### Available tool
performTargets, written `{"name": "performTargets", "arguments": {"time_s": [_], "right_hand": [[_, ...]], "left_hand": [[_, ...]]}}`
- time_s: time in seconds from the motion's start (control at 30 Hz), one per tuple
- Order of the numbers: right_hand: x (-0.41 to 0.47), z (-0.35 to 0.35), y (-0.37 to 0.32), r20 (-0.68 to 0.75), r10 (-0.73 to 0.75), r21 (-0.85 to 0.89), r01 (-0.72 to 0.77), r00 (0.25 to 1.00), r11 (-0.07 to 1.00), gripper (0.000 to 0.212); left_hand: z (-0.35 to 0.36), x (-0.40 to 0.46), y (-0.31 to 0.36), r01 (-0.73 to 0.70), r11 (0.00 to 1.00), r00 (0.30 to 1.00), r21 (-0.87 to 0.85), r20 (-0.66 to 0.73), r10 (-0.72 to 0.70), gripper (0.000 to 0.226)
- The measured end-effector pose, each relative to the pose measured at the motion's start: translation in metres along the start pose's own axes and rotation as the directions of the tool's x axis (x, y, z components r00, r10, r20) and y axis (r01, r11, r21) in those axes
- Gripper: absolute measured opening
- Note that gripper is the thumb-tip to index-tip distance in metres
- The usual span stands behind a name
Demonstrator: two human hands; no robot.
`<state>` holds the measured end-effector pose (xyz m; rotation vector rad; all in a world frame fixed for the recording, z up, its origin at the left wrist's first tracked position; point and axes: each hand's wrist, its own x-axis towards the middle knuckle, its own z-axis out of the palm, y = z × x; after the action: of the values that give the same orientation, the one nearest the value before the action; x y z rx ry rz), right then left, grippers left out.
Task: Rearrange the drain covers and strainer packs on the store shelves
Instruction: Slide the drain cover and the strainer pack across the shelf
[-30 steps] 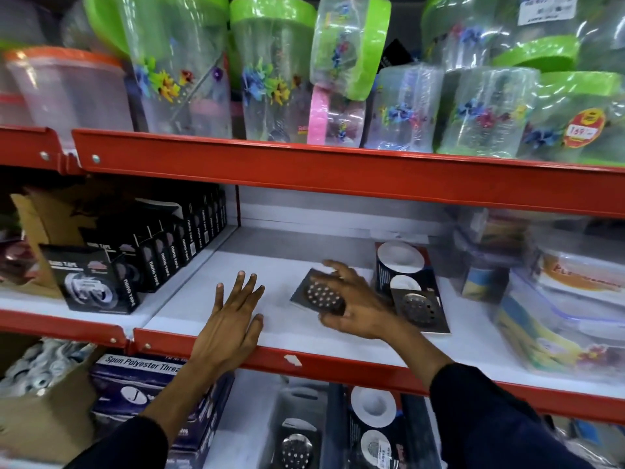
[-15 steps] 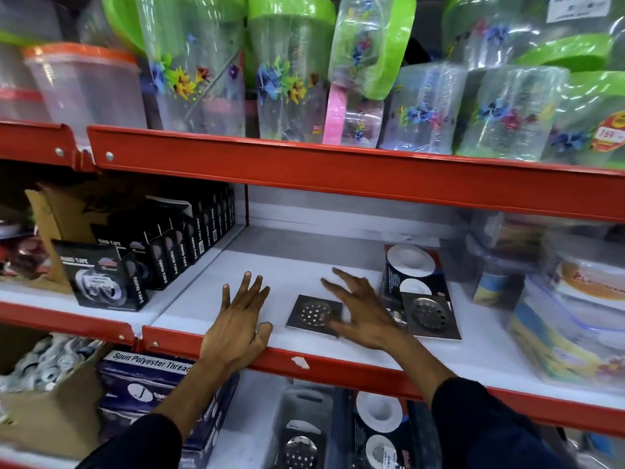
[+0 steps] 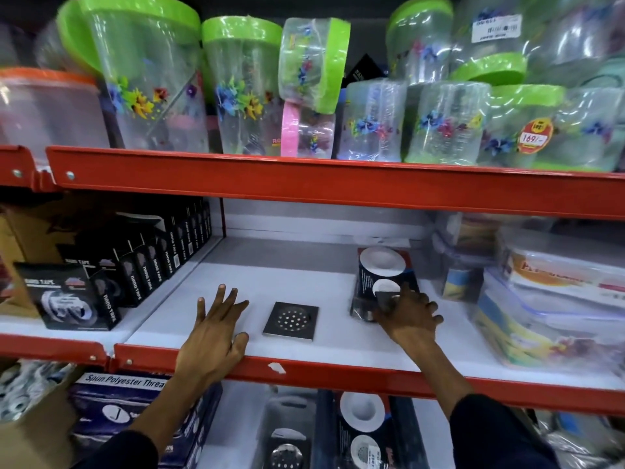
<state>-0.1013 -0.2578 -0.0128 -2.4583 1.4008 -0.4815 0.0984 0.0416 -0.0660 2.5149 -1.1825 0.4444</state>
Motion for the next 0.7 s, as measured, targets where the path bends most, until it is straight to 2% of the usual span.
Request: {"name": "performTargets", "arguments": {"time_s": [0.07,0.1,0.17,0.23,0.3,0.37,0.43,0.7], "right_hand": [[0.001,-0.01,-0.006,-0.077,-0.04,0.063,0.045,0.996,0.997,0.089],[0.002,-0.014,-0.013,-0.117,-0.108,0.088,0.119,0.987,0.989,0.092],[0.002,-0.019,-0.032,-0.134,-0.342,0.148,0.36,0.93,0.921,0.096],[-0.001,-0.016,-0.055,-0.029,-0.578,0.251,0.565,0.816,0.786,0.099],[-0.007,-0.005,-0.078,0.185,-0.699,0.329,0.627,0.691,0.707,0.101],[-0.008,0.014,-0.097,0.347,-0.738,0.316,0.669,0.579,0.673,0.099],[-0.006,0.03,-0.11,0.42,-0.753,0.26,0.727,0.508,0.635,0.095],[0.001,0.049,-0.124,0.552,-0.735,0.237,0.771,0.395,0.592,0.096]], "left_hand": [[0.0,0.0,0.0,0.005,1.0,1.0,0.007,0.004,-0.005,0.073],[0.0,0.0,0.0,0.009,1.0,1.0,0.005,-0.002,-0.009,0.073],[0.0,0.001,0.001,0.011,1.0,1.0,-0.002,-0.008,-0.011,0.072],[0.0,0.001,0.002,0.008,1.0,1.0,-0.012,-0.006,-0.008,0.072],[-0.001,0.0,0.004,0.006,1.0,1.0,-0.02,-0.006,-0.007,0.073],[-0.002,0.0,0.004,0.006,1.0,1.0,-0.023,-0.012,-0.007,0.073],[-0.003,0.0,0.005,0.005,1.0,1.0,-0.025,-0.017,-0.006,0.073],[-0.006,0.002,0.005,0.008,1.0,1.0,-0.03,-0.029,-0.009,0.075]]}}
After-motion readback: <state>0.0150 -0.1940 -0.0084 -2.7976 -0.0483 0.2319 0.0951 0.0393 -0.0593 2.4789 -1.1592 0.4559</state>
